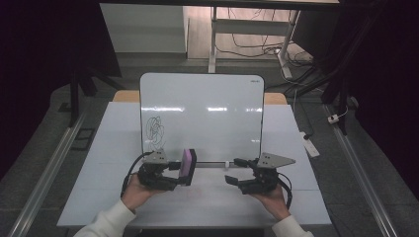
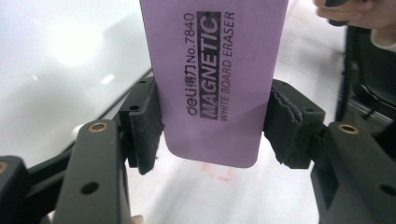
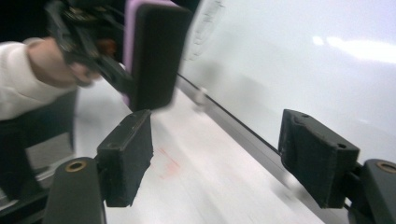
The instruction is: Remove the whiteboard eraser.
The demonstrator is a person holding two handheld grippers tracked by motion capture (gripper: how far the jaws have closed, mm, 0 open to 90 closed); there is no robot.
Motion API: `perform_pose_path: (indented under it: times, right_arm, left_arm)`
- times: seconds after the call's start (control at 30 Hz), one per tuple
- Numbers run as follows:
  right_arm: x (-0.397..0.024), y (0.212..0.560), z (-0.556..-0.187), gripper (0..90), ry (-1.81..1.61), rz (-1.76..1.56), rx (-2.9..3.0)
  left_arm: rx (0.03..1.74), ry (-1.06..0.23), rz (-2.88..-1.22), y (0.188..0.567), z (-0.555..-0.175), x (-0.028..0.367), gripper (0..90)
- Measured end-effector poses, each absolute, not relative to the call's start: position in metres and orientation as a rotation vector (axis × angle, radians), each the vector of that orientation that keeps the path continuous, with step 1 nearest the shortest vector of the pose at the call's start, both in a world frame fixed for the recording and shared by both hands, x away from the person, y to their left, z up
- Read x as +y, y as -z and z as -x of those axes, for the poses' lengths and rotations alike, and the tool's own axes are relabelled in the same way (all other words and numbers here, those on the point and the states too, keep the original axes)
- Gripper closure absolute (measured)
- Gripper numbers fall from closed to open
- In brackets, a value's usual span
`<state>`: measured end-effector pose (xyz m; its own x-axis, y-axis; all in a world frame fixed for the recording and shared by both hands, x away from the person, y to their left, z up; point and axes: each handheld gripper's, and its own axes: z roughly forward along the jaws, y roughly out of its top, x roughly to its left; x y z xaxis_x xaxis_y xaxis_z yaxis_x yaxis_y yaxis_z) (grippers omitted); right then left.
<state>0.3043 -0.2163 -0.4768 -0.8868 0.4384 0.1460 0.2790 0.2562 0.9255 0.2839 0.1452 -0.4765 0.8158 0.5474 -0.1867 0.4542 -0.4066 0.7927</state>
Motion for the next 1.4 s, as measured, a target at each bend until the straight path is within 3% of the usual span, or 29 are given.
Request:
perform_pose_path:
  times: [0.43,1.4]
  right_arm:
    - [-0.266,0.496,-0.287,28.0,-1.476,-0.857,2.235]
    - [-0.282,0.503,-0.290,28.2,-1.355,-0.901,2.186]
  left_arm:
    - [0.834,-0.268,-2.067,0.466,-0.279,0.170,40.7]
    - [1.068,-0.478,-1.952,0.449,-0.277,0.235,40.6]
